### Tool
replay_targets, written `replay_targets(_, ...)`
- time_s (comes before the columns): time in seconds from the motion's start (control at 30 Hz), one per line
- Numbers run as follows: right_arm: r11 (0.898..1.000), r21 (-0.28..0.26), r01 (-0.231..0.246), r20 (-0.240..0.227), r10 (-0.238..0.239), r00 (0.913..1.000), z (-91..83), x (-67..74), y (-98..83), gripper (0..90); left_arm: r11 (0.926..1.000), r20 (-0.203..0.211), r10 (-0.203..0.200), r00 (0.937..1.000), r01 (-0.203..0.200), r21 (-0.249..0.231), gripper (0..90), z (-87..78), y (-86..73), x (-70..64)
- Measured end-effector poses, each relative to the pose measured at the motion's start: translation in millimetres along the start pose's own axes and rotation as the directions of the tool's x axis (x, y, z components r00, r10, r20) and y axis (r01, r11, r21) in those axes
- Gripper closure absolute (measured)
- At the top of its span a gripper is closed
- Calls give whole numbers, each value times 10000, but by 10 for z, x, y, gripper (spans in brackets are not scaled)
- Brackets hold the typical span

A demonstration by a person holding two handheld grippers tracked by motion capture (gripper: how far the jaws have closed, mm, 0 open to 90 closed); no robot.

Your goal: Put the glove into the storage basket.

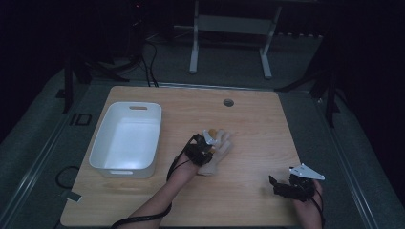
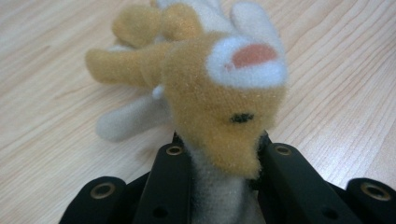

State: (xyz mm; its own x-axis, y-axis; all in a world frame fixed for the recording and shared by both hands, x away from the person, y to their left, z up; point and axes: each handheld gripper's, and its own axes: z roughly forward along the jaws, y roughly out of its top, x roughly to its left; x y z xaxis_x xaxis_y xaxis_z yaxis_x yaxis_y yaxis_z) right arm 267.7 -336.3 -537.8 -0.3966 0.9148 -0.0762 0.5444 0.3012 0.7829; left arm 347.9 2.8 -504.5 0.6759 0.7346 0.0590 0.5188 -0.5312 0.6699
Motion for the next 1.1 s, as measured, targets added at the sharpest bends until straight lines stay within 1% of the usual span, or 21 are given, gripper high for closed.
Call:
replay_targets(0.13,10000,3,50,-19,-50,10000,7,17,9,102,10000,6,26,10000,-26,-71,795,-89,18,28)
replay_targets(0.17,10000,5,43,-39,-43,10000,9,20,11,102,9999,-12,-8,10000,8,-171,794,-127,28,42)
replay_targets(0.23,10000,27,47,-41,-47,10000,10,28,15,102,9997,-98,46,9999,-48,-243,795,-185,47,57)
replay_targets(0.27,10000,15,59,-51,-59,10000,10,29,16,102,9996,-2,-13,10000,13,-289,794,-233,60,83)
replay_targets(0.33,10000,10,67,-54,-67,10000,9,31,17,102,9992,-114,-18,9999,13,-409,794,-303,73,116)
replay_targets(0.37,10000,19,71,-52,-70,10000,9,31,18,102,9990,-98,-41,9999,37,-452,794,-342,80,141)
replay_targets(0.43,10000,23,67,-61,-67,10000,10,32,19,102,9981,-109,-216,9997,210,-580,794,-426,87,198)
replay_targets(0.47,10000,20,71,-70,-71,10000,10,33,20,102,9982,-100,-186,9998,180,-573,794,-451,89,217)
replay_targets(0.5,10000,19,78,-72,-78,9999,10,34,21,102,9976,-157,-225,9996,215,-653,794,-495,87,245)
replay_targets(0.57,10000,17,69,-74,-69,9999,9,39,23,102,9970,-137,-319,9994,309,-712,794,-554,82,288)
replay_targets(0.73,10000,39,88,-77,-88,9999,12,43,23,102,9950,-338,-491,9982,459,-892,794,-728,54,437)
replay_targets(0.93,9999,48,90,-90,-90,9999,10,46,26,102,9921,-759,-604,9953,515,-1142,793,-937,0,608)
replay_targets(0.97,9999,43,92,-100,-92,9999,12,45,26,102,9910,-788,-700,9944,603,-1191,793,-972,-14,641)
replay_targets(1.0,9999,48,100,-89,-100,9999,13,44,25,102,9909,-789,-710,9944,613,-1198,793,-997,-25,666)
replay_targets(1.07,9999,56,101,-96,-101,9999,17,44,25,102,9884,-922,-870,9919,744,-1321,793,-1066,-64,734)
replay_targets(1.1,9999,59,89,-103,-89,9999,18,46,26,102,9873,-905,-923,9916,793,-1378,793,-1094,-84,766)
